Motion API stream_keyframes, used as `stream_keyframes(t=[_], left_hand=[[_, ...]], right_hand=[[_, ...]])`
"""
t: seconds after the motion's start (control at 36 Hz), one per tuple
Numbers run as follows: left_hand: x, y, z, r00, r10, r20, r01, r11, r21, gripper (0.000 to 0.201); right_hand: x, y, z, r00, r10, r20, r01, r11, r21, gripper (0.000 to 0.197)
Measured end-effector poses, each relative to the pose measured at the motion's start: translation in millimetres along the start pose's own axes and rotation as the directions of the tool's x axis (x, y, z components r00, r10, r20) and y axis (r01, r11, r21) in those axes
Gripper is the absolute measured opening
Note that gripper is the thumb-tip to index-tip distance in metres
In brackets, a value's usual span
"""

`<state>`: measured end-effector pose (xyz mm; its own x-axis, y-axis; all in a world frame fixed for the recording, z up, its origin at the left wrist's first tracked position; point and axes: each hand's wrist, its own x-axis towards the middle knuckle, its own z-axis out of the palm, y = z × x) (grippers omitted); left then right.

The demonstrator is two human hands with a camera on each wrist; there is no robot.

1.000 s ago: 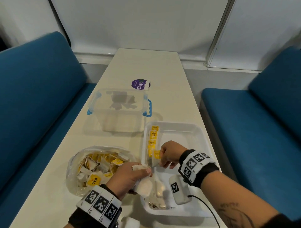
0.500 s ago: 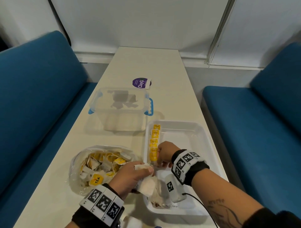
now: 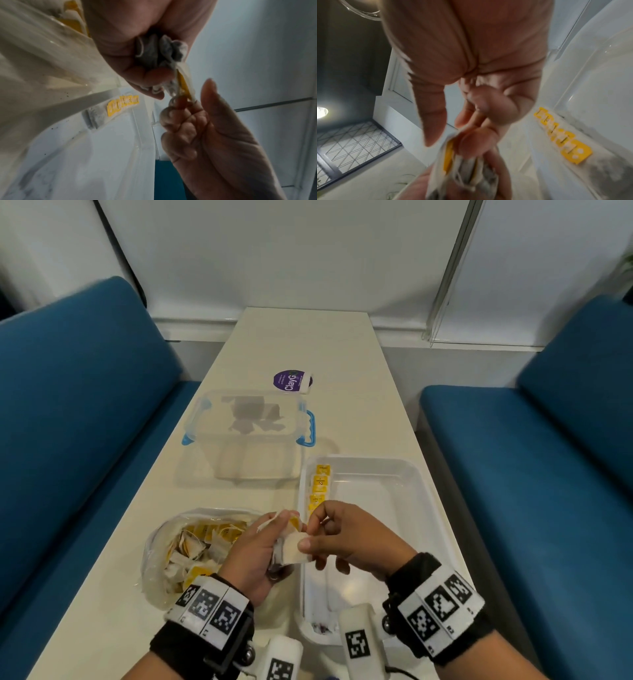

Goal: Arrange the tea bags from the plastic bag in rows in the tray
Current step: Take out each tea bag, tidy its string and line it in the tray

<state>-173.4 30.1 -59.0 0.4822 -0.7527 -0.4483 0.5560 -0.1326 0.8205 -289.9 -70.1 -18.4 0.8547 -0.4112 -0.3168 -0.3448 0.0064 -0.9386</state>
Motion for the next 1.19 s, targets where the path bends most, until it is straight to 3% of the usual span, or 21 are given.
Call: stream_keyframes(t=[0.25, 0.33, 0.42, 0.5, 0.69, 0.89, 0.97, 1.06, 1.11, 1.19], left_hand=[[-6, 2, 0, 0.994, 0.036, -0.106, -0.047, 0.994, -0.100, 0.011], [-6, 3, -8, 0.984, 0.104, -0.148, -0.111, 0.993, -0.041, 0.013], [-7, 3, -12, 0.948, 0.264, -0.176, -0.245, 0.962, 0.120, 0.013], [-13, 4, -5, 0.926, 0.363, -0.103, -0.343, 0.924, 0.171, 0.010], [-21, 3, 7, 0.912, 0.404, 0.066, -0.400, 0.847, 0.351, 0.043], [-17, 1, 9, 0.923, 0.380, 0.056, -0.374, 0.852, 0.366, 0.029], [-17, 4, 9, 0.952, 0.301, 0.054, -0.303, 0.907, 0.294, 0.029], [-17, 8, 8, 0.978, 0.195, 0.078, -0.206, 0.961, 0.182, 0.035], [-16, 10, 6, 0.988, 0.125, 0.088, -0.137, 0.978, 0.155, 0.038], [-13, 10, 3, 0.994, 0.065, 0.090, -0.075, 0.990, 0.117, 0.043]], right_hand=[[-5, -2, -4, 0.992, -0.064, -0.105, 0.065, 0.998, 0.014, 0.022], [-8, -5, -9, 0.983, -0.074, -0.167, 0.074, 0.997, -0.003, 0.021], [-9, -9, -11, 0.977, -0.080, -0.196, 0.072, 0.996, -0.048, 0.019], [-7, -10, -11, 0.965, -0.076, -0.250, 0.064, 0.996, -0.056, 0.019], [-3, -12, -6, 0.978, -0.003, -0.209, 0.025, 0.994, 0.104, 0.012], [-2, -15, -2, 0.985, -0.030, -0.170, 0.057, 0.987, 0.151, 0.012], [-1, -11, -4, 0.973, -0.062, -0.223, 0.090, 0.989, 0.120, 0.011], [1, -1, -7, 0.966, -0.063, -0.251, 0.077, 0.996, 0.046, 0.033], [-1, 5, -8, 0.979, -0.032, -0.200, 0.044, 0.997, 0.057, 0.041], [-4, 12, -6, 0.992, -0.028, -0.127, 0.049, 0.985, 0.164, 0.032]])
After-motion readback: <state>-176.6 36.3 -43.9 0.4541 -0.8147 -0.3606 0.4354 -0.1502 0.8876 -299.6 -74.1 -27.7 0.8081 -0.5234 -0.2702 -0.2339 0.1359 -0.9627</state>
